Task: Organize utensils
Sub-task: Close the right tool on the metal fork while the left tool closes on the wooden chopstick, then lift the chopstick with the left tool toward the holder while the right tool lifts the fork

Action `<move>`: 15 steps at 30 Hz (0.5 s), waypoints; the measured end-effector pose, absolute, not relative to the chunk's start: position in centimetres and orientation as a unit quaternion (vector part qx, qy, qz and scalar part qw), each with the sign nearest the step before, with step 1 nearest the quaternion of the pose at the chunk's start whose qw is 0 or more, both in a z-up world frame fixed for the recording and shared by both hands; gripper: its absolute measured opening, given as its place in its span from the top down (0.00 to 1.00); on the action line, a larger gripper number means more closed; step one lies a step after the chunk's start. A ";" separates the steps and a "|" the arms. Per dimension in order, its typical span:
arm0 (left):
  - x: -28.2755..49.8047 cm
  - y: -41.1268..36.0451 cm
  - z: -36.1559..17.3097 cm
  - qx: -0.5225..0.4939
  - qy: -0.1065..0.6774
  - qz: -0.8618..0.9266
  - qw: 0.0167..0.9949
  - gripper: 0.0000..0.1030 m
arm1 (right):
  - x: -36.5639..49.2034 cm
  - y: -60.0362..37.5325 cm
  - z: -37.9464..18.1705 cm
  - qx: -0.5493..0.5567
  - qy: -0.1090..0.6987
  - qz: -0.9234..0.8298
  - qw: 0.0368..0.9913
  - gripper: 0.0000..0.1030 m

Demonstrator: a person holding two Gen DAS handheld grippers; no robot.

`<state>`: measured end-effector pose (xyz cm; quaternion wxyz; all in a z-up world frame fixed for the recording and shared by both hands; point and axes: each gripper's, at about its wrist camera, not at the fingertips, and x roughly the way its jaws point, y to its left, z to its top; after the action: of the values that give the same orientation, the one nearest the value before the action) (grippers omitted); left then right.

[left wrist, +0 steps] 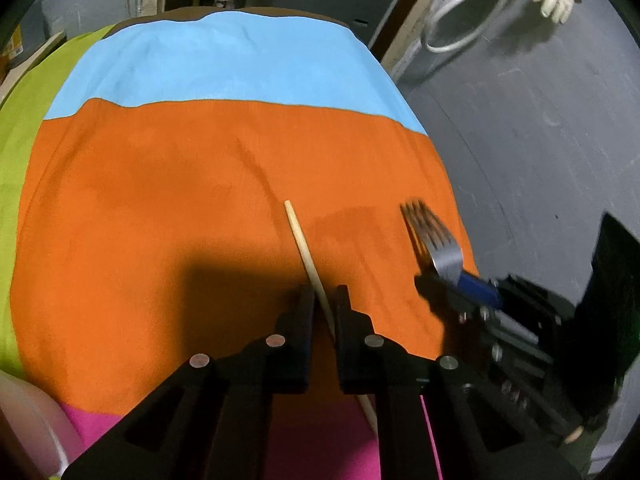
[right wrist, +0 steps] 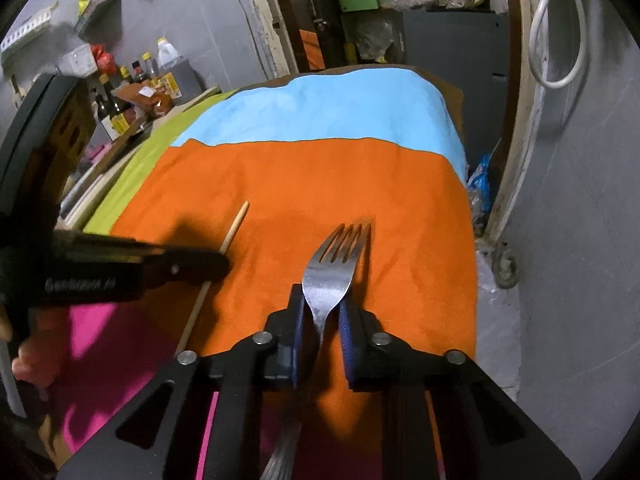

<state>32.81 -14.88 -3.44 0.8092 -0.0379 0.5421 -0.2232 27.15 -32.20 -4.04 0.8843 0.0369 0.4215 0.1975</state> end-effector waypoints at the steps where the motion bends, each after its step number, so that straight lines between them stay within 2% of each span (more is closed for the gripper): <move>1: 32.6 -14.8 -3.5 -0.035 0.543 -0.227 0.808 0.94 | 27.2 -32.3 -4.1 0.045 0.423 0.199 0.883 0.92; 7: 30.6 -15.1 -3.4 0.008 0.536 -0.243 0.808 0.93 | 27.0 -32.5 -3.7 0.074 0.416 0.189 0.887 0.95; 15: 28.1 -13.6 -2.6 -0.032 0.503 -0.262 0.823 0.98 | 24.8 -31.3 -2.2 0.053 0.366 0.167 0.914 0.97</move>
<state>28.14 -13.65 -2.62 0.8232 -0.0320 0.5025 -0.2624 24.84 -31.31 -2.20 0.9139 0.0531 0.3662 0.1671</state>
